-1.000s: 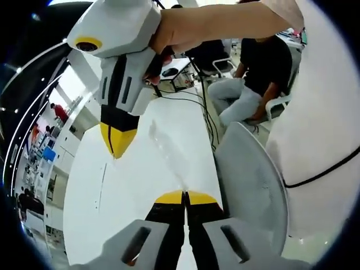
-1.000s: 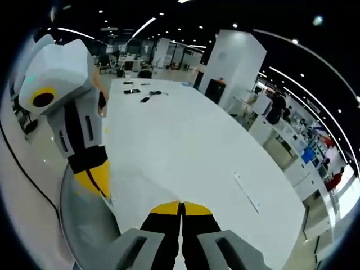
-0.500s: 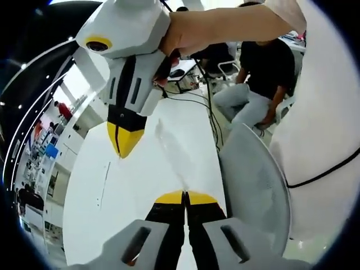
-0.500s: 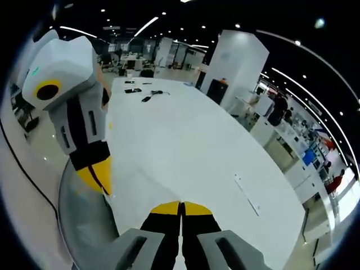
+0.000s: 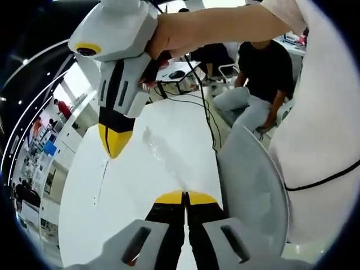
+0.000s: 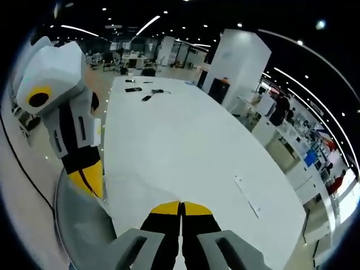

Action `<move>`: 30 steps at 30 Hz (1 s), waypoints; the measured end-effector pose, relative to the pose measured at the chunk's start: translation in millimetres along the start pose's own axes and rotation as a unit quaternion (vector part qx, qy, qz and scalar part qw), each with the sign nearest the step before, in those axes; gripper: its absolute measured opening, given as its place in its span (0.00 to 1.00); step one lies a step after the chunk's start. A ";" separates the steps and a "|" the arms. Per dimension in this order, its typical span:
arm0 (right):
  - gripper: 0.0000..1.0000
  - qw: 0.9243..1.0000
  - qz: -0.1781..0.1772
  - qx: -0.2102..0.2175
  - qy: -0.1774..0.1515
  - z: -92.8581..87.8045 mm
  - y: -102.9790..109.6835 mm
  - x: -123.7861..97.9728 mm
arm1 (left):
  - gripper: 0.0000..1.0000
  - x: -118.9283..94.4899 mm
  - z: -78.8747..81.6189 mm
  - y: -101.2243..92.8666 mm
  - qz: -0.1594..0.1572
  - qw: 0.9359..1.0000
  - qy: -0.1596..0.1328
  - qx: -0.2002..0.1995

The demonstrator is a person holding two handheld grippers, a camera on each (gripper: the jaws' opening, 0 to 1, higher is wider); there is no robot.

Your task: Arrange the food packaging bags into a neat stack by flattening each bag and aligning their edges.

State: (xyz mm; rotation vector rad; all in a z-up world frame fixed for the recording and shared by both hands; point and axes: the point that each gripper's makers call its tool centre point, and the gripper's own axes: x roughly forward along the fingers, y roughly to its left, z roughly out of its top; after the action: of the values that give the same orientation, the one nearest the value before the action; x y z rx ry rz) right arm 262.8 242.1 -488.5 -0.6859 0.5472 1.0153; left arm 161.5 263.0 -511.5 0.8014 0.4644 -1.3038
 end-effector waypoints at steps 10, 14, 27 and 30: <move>0.00 1.000 0.011 -0.006 0.000 6.3 -0.7 8.9 | 0.00 1.9 -4.0 -0.9 0.005 1.000 -0.004 -0.019; 0.00 1.000 0.012 -0.016 0.003 6.4 -0.2 8.0 | 0.00 1.1 -5.4 5.5 0.016 0.999 -0.007 -0.026; 0.00 0.999 0.019 -0.035 0.006 9.9 6.1 9.3 | 0.00 -1.0 -5.5 26.9 0.048 0.998 -0.023 -0.040; 0.00 0.999 0.019 -0.041 0.009 10.1 3.3 12.1 | 0.00 -4.7 -5.9 34.4 0.057 0.997 -0.024 -0.041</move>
State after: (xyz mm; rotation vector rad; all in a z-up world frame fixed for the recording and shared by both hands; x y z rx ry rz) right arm 266.0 257.7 -491.0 -0.7604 0.5376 1.0724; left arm 194.3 272.6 -503.1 0.7166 0.4254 -1.1878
